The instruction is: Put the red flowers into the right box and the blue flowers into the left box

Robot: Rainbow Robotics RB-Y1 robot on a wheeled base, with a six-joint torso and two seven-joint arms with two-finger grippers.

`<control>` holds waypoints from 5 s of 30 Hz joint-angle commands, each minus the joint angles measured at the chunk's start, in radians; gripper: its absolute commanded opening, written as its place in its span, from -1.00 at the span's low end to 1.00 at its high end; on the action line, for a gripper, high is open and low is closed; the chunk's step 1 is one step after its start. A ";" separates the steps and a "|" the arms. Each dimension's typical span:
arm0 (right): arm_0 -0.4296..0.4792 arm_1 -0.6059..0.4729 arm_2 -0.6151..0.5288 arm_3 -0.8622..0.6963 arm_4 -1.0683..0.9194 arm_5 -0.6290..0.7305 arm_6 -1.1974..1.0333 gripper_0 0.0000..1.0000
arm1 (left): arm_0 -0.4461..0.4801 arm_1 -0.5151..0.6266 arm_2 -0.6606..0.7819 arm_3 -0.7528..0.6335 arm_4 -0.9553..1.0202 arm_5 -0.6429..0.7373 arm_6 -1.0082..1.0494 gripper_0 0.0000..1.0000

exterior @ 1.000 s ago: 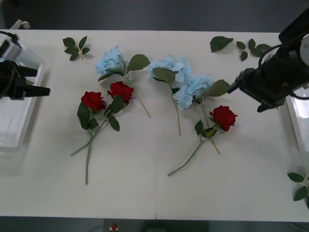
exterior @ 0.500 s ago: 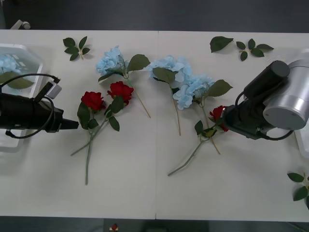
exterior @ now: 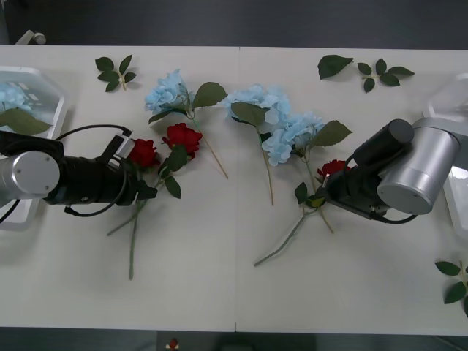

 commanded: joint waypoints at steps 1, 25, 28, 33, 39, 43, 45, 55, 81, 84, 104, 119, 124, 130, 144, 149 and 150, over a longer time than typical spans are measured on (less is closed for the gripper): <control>-0.005 0.039 -0.009 0.049 0.019 -0.028 0.054 1.00 | 0.000 -0.015 0.016 -0.008 -0.101 -0.011 0.049 0.95; -0.005 0.133 -0.007 0.205 0.063 -0.078 0.101 -1.00 | 0.001 0.105 0.023 -0.123 0.028 0.022 0.105 -1.00; -0.003 0.145 -0.009 0.224 0.072 -0.078 0.105 -1.00 | 0.001 0.184 0.026 -0.181 0.103 0.035 0.098 -1.00; -0.005 0.173 -0.007 0.268 0.081 -0.106 0.108 -1.00 | 0.003 0.295 0.047 -0.268 0.284 0.056 0.082 -1.00; -0.012 0.182 -0.007 0.294 0.080 -0.126 0.118 -1.00 | 0.043 0.269 0.164 -0.330 0.519 0.121 0.055 -1.00; -0.042 0.147 -0.009 0.287 0.025 -0.146 0.154 -1.00 | 0.081 0.168 0.259 -0.360 0.551 0.121 0.045 -1.00; -0.057 0.113 -0.022 0.273 -0.024 -0.147 0.224 -1.00 | 0.087 0.092 0.303 -0.354 0.562 0.121 0.040 -1.00; -0.072 -0.093 -0.197 0.184 -0.340 -0.150 0.735 -1.00 | 0.098 -0.328 0.382 -0.343 0.568 0.081 0.009 -1.00; -0.023 -0.159 -0.544 0.736 -0.431 -0.198 1.678 -1.00 | 0.116 -0.642 0.380 -0.343 0.447 -0.025 -0.017 -1.00; -0.032 -0.160 -0.546 0.802 -0.357 -0.218 1.694 -1.00 | 0.115 -0.644 0.380 -0.343 0.454 -0.028 -0.017 -1.00; -0.048 -0.056 -0.542 1.050 0.057 -0.414 1.685 -0.39 | 0.116 -0.642 0.380 -0.343 0.464 -0.028 -0.017 -1.00; -0.046 -0.122 -0.542 0.977 -0.270 -0.262 1.887 0.91 | 0.113 -0.644 0.380 -0.343 0.462 -0.040 -0.017 -1.00; -0.034 -0.194 -0.546 0.886 -0.590 -0.144 1.988 0.95 | 0.103 -0.644 0.382 -0.342 0.460 -0.066 -0.014 -1.00; 0.035 -0.243 -0.546 0.771 -1.049 -0.061 2.137 1.00 | 0.066 -0.636 0.382 -0.302 0.460 -0.070 -0.017 -1.00; 0.340 -0.300 -0.550 0.208 -1.508 -0.210 2.201 1.00 | 0.038 -0.633 0.380 -0.281 0.459 -0.073 -0.015 -1.00; 0.440 -0.255 -0.570 0.026 -1.543 -0.347 2.209 1.00 | 0.038 -0.632 0.380 -0.281 0.459 -0.073 -0.017 -1.00; 0.448 -0.246 -0.570 0.010 -1.543 -0.357 2.209 1.00 | 0.038 -0.633 0.380 -0.281 0.459 -0.073 -0.017 -1.00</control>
